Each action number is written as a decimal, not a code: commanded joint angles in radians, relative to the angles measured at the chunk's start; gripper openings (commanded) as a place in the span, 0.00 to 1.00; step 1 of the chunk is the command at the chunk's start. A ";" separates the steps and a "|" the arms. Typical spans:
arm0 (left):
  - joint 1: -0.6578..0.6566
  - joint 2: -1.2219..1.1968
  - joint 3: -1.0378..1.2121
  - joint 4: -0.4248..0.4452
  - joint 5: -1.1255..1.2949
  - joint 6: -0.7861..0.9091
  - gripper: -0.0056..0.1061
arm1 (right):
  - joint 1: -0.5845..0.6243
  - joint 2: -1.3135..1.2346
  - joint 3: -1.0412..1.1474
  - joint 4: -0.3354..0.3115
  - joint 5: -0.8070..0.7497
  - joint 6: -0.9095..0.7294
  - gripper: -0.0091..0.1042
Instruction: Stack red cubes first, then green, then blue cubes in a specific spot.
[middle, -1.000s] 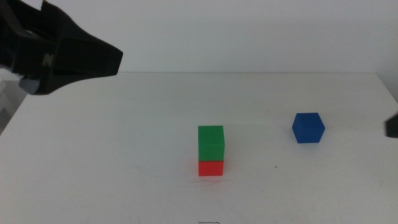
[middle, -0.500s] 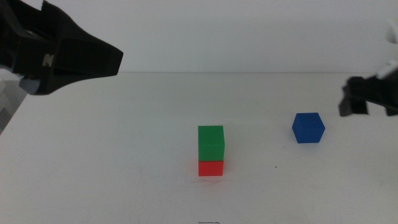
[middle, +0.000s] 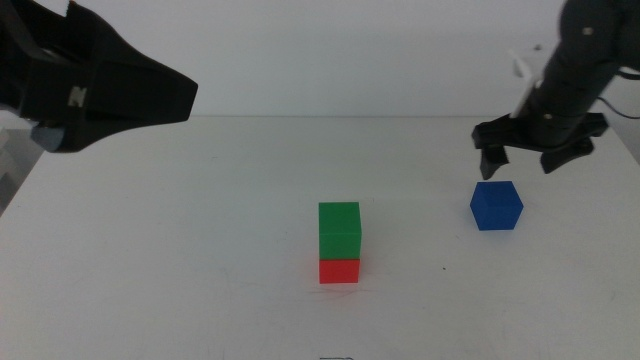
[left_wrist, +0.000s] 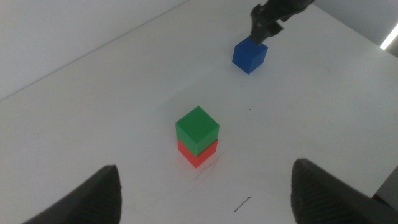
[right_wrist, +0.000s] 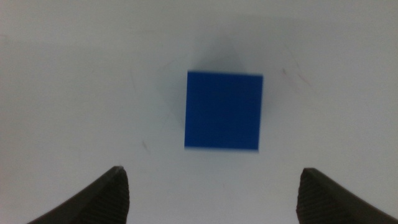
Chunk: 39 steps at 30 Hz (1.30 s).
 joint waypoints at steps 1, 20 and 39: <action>0.000 -0.011 -0.022 -0.025 -0.061 -0.006 0.89 | -0.005 0.013 -0.086 -0.008 0.024 -0.025 0.79; 0.000 -0.011 -0.022 -0.025 -0.062 -0.006 0.89 | -0.073 0.177 -0.188 0.082 0.004 -0.075 0.79; 0.000 -0.011 -0.022 -0.025 -0.062 -0.006 0.89 | -0.073 0.264 -0.188 0.075 -0.027 -0.053 0.53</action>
